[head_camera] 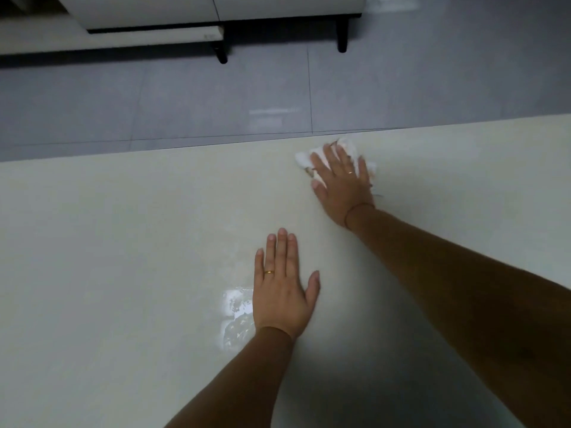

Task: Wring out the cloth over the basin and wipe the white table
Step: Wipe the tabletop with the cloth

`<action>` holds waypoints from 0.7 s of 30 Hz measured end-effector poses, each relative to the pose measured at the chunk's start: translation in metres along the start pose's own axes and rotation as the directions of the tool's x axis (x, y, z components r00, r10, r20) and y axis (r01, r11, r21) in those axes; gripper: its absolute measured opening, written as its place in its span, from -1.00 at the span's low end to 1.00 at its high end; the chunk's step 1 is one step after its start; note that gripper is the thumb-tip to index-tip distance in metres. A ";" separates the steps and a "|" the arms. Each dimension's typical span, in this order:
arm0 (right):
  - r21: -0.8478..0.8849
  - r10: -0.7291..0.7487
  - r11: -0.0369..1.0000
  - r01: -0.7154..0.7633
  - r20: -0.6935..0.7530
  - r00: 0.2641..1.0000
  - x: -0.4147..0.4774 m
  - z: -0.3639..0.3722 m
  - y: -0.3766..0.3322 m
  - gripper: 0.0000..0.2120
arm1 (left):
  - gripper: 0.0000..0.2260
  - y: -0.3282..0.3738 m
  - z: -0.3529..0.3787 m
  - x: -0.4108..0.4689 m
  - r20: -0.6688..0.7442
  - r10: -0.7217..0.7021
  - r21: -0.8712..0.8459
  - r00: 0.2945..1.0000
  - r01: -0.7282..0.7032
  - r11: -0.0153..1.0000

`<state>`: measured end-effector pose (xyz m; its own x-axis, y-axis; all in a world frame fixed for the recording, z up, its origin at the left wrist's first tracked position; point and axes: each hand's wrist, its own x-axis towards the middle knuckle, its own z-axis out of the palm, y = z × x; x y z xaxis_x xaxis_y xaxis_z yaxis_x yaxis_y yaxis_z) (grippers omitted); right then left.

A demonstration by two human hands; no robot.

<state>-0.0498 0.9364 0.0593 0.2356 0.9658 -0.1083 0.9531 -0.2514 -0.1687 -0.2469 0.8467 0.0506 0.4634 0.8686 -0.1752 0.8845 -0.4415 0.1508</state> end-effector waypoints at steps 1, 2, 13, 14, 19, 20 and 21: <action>-0.019 -0.102 0.995 0.102 0.022 0.995 -0.006 -0.002 0.009 -0.50 | -0.36 0.000 -0.001 -0.001 0.000 0.001 -0.002 1.000 -0.001 1.000; -0.040 -0.146 0.988 0.147 0.031 0.989 -0.011 -0.005 0.024 -0.51 | -0.36 0.000 -0.002 0.000 -0.006 0.008 -0.003 1.000 -0.008 1.000; 0.076 0.455 0.889 -0.452 -0.030 0.890 -0.063 0.007 0.038 -0.46 | -0.45 0.063 0.009 -0.031 -0.034 -0.005 -0.173 0.999 -0.001 0.985; 0.043 0.345 0.938 -0.344 -0.035 0.938 -0.073 0.012 0.026 -0.46 | -0.44 0.063 0.013 -0.032 -0.031 -0.019 -0.138 0.999 0.015 0.990; -0.054 -0.161 0.986 0.160 -0.018 0.987 -0.110 0.006 0.058 -0.51 | -0.41 0.062 0.017 -0.031 -0.028 -0.041 -0.054 0.999 0.039 0.998; -0.076 -0.119 0.990 0.116 -0.030 0.992 -0.111 0.004 0.076 -0.52 | -0.41 0.063 0.017 -0.031 -0.027 -0.033 -0.059 0.999 0.032 0.998; -0.067 -0.014 0.998 0.013 -0.027 1.000 -0.112 0.001 0.094 -0.52 | -0.41 0.063 0.016 -0.031 -0.029 -0.028 -0.066 0.999 0.026 0.997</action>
<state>0.0127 0.8042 0.0548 0.2270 0.9707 -0.0789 0.9666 -0.2344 -0.1039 -0.2043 0.7886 0.0495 0.4363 0.8871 -0.1508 0.8909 -0.4025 0.2104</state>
